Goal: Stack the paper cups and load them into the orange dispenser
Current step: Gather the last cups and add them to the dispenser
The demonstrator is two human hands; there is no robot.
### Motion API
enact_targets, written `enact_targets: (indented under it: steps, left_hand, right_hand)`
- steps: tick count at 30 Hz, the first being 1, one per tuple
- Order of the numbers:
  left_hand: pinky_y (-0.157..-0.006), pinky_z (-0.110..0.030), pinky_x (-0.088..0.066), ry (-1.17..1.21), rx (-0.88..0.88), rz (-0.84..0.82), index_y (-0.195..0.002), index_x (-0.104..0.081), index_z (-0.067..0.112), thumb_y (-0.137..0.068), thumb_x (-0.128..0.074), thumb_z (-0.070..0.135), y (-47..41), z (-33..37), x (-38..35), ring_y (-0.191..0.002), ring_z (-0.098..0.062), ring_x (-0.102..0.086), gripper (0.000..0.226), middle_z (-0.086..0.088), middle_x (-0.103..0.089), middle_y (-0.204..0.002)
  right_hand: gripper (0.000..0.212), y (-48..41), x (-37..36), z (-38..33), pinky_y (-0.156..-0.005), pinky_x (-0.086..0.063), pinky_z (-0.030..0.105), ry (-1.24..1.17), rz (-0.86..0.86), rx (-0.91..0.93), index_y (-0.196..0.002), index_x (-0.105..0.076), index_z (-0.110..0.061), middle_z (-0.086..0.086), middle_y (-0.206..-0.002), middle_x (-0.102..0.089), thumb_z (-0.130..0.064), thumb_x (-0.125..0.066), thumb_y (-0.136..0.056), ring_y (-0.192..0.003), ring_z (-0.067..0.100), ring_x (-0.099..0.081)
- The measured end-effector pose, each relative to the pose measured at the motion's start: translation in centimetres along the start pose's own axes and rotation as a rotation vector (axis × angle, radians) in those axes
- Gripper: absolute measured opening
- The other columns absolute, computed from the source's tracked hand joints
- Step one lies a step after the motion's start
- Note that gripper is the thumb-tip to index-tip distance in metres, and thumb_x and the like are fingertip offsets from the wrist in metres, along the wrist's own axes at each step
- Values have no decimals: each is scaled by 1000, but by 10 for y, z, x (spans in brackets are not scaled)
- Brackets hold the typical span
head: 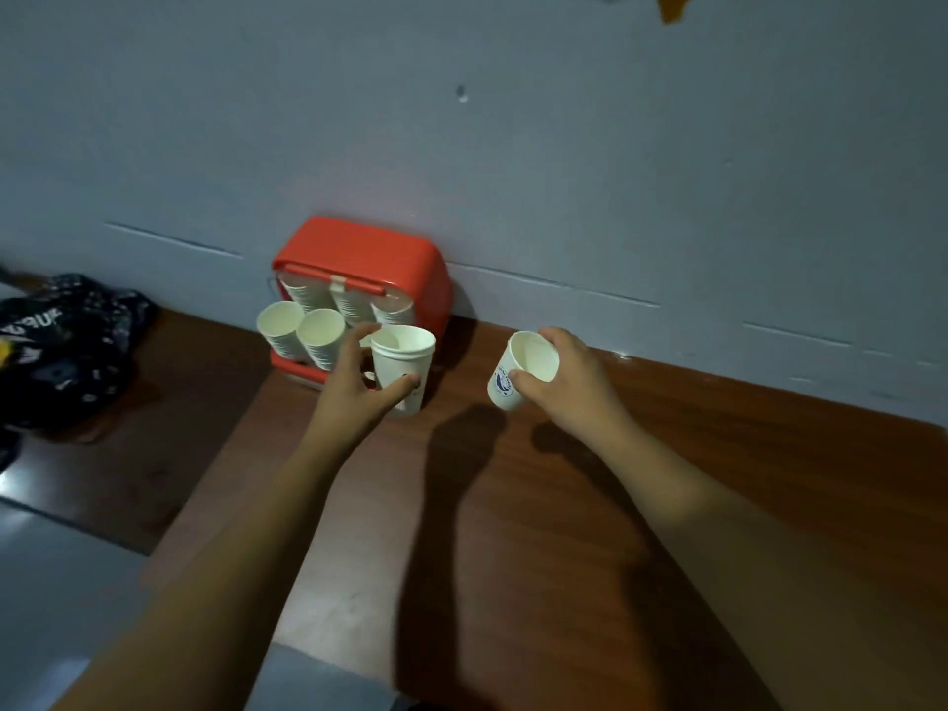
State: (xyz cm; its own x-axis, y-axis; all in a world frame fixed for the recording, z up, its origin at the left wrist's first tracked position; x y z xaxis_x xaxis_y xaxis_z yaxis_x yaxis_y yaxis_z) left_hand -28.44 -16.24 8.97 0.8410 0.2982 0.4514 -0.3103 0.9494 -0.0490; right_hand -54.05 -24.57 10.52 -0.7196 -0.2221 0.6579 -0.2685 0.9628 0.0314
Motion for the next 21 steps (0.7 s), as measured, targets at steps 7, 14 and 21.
enact_targets:
  steps: [7, 14, 21]
  left_hand:
    - [-96, -28, -52, 39, -59, 27, -133, -42, 30, -76, -83, 11, -48, -45, 49, -120, -7, -55, 73, 14, -54, -128]
    - [-101, -43, -51, 3, -80, 3, -137, -46, 26, -72, -82, 19, -89, -80, 29, -121, -13, -55, 74, 10, -55, -131]
    - [-90, -35, -45, -189, -106, -97, -127, -53, 4, -77, -82, 18, -97, -117, -4, -109, -32, -57, 59, -15, -59, -116]
  right_hand:
    - [54, -28, -71, -54, -82, -42, 25, -19, 30, -40, -125, -53, -21, -2, -120, -55, -36, -74, -78, -105, 15, -53]
    - [50, -36, -77, -48, -88, -46, 27, -28, 78, -87, -125, -52, -27, -6, -121, -54, -31, -73, -80, -109, 12, -53]
    - [60, -55, -91, -56, -87, -35, 16, -11, 91, -101, -134, -47, -23, -3, -127, -43, -30, -75, -81, -109, 7, -45]
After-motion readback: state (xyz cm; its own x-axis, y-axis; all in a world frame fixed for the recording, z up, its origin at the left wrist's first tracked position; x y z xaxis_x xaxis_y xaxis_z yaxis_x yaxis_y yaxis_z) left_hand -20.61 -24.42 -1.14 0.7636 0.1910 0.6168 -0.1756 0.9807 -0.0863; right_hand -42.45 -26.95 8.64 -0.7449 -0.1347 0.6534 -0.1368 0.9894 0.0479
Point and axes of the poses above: each hand's wrist, its own y-axis away from the middle knuckle, its own x-axis out of the back of the hand, z = x × y, the point moved 8 cm from there along -y, towards the middle knuckle
